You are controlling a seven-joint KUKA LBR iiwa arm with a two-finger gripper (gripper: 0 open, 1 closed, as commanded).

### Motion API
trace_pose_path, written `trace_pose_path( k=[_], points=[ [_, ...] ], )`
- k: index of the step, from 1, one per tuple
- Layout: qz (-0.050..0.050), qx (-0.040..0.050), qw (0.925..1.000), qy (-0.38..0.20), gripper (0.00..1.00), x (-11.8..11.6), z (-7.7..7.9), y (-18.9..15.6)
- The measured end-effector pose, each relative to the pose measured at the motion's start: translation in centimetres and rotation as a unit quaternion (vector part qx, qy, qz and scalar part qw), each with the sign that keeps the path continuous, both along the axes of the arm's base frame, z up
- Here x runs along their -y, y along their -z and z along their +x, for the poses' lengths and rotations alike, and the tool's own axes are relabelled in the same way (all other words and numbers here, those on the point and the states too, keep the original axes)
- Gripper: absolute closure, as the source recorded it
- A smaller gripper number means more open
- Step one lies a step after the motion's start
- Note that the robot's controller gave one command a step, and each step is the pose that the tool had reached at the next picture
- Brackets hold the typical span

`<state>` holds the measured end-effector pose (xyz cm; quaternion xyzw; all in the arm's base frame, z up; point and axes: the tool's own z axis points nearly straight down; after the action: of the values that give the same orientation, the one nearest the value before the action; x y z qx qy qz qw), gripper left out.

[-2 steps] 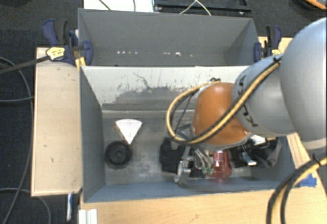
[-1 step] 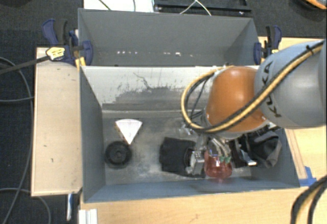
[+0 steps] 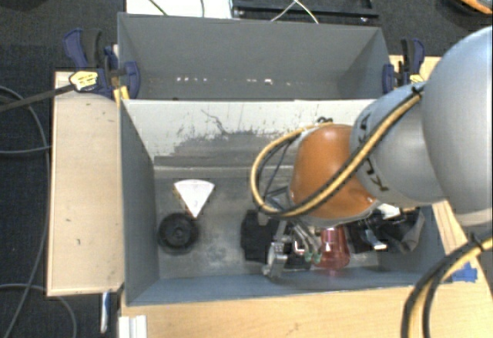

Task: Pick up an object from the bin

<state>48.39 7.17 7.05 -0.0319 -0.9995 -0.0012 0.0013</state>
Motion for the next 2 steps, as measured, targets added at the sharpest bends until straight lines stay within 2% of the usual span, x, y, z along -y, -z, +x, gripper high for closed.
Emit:
trace_pose_path(
  k=[1, 2],
  points=[
    [0.000, 0.0061, 0.9998, 0.019, 0.00, 0.6, 3.1, 0.0],
    [0.000, -0.0006, 1.0000, 0.002, 1.00, 0.0, 0.0, 0.0]
  ],
)
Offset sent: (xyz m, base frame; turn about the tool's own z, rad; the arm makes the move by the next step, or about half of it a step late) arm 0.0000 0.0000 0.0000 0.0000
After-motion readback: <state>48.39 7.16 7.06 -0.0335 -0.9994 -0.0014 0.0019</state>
